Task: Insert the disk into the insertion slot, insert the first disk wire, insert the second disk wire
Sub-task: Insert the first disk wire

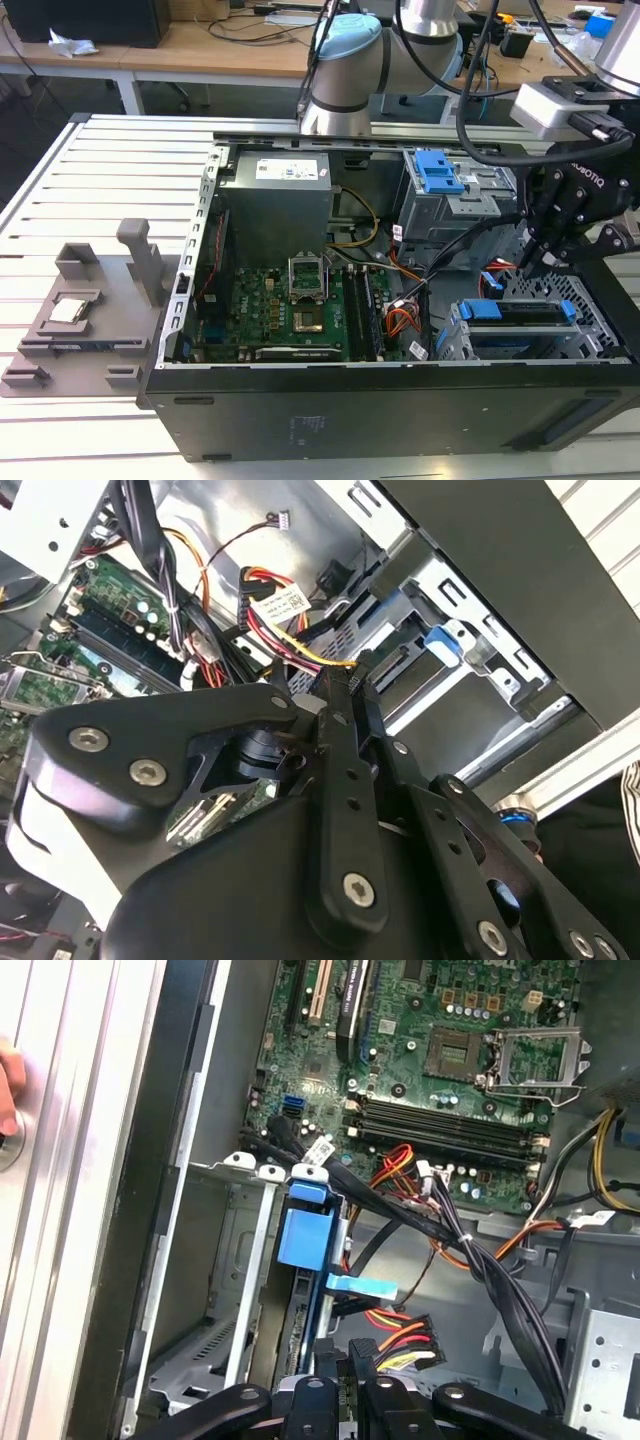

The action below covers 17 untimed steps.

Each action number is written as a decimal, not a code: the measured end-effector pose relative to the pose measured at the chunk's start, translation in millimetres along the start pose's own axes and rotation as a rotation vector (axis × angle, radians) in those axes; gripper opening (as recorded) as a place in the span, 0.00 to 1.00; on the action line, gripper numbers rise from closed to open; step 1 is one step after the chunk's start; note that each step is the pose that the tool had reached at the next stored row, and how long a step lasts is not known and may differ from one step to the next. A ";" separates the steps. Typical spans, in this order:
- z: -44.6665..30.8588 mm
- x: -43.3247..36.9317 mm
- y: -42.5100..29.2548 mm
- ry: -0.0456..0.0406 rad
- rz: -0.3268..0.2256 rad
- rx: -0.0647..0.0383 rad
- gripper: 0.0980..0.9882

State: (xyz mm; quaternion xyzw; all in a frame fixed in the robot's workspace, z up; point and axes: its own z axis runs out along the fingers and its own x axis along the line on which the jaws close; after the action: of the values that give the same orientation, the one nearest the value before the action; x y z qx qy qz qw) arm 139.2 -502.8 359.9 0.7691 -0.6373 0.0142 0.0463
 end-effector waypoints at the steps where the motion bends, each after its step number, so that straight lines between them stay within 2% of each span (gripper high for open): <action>1: 0.2 2.1 0.4 0.0000 0.000 0.000 0.08; 11: 1.8 19.2 3.6 0.0000 0.000 0.000 0.08; 14: 1.9 20.1 3.8 -0.0003 0.005 0.000 0.08; 17: 2.0 20.2 3.8 -0.0043 0.050 -0.004 0.08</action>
State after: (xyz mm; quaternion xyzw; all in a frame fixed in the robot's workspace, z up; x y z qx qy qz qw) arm 139.2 -523.4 359.7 0.7529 -0.6564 0.0125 0.0461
